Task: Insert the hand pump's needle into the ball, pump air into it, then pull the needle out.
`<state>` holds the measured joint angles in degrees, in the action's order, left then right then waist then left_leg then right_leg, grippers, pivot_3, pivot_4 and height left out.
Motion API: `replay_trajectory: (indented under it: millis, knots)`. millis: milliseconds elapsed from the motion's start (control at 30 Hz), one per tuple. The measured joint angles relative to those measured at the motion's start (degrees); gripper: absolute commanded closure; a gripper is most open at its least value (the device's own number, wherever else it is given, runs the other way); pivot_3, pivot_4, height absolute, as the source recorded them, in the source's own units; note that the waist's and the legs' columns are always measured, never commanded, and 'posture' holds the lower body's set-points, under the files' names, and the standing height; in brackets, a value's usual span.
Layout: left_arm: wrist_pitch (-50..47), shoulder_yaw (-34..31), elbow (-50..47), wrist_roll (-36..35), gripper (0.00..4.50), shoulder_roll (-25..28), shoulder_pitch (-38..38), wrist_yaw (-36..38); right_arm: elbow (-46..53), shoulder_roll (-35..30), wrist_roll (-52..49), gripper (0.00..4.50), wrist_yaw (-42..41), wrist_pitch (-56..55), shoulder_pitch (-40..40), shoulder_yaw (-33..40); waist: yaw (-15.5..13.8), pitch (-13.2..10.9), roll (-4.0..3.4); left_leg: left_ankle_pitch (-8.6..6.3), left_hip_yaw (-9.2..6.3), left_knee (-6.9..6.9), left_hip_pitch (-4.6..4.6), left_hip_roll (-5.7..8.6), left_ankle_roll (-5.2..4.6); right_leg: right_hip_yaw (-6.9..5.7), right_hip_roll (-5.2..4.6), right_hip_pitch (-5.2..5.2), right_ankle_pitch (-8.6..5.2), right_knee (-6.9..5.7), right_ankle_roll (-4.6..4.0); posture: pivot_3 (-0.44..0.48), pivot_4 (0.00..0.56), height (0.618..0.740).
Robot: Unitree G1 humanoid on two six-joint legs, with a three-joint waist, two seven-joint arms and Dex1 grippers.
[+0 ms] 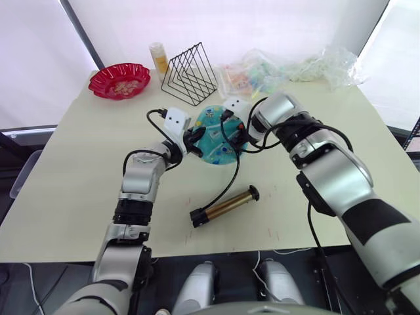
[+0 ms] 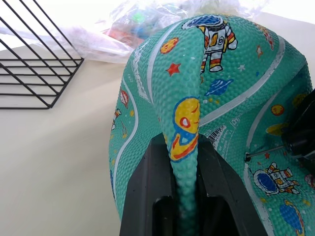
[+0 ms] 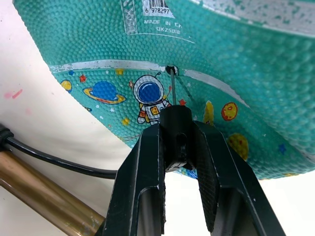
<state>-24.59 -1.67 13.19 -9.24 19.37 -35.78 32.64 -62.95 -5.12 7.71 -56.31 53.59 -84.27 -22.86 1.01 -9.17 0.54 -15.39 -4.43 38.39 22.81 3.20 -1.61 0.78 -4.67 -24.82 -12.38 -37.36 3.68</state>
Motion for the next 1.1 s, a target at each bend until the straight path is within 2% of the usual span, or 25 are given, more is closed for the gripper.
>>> replay_trajectory:
  millis: [367,733,1100]
  knots:
    - [-0.32,-0.04,-0.06,0.05,4.48,-0.25,0.02,0.00,0.20,2.96,2.87,4.18,-0.75,1.44,-1.24,-2.14,0.09,0.02,-0.03,0.00,-0.01,0.00,-0.03,0.01,0.00,-0.01,0.00,0.00,0.00,-0.05,0.00,0.000,0.150,0.740]
    - [-3.22,-0.17,-2.31,-1.18,4.48,-0.80,0.48,0.32,-1.27,8.03,2.03,4.18,-1.68,8.73,-5.34,-0.84,0.14,0.02,-0.04,-0.01,-0.09,-0.03,-0.02,0.08,0.00,-0.05,-0.06,-0.02,-0.01,-0.08,-0.01,0.000,0.150,0.740]
    - [-2.66,-0.16,-1.20,-0.98,4.48,-0.51,0.12,0.34,-3.66,7.48,2.10,4.18,0.21,6.25,-5.64,0.63,0.22,0.02,-0.04,0.00,-0.13,-0.03,-0.02,0.10,0.01,-0.07,-0.05,-0.02,-0.01,-0.09,-0.01,0.000,0.150,0.740]
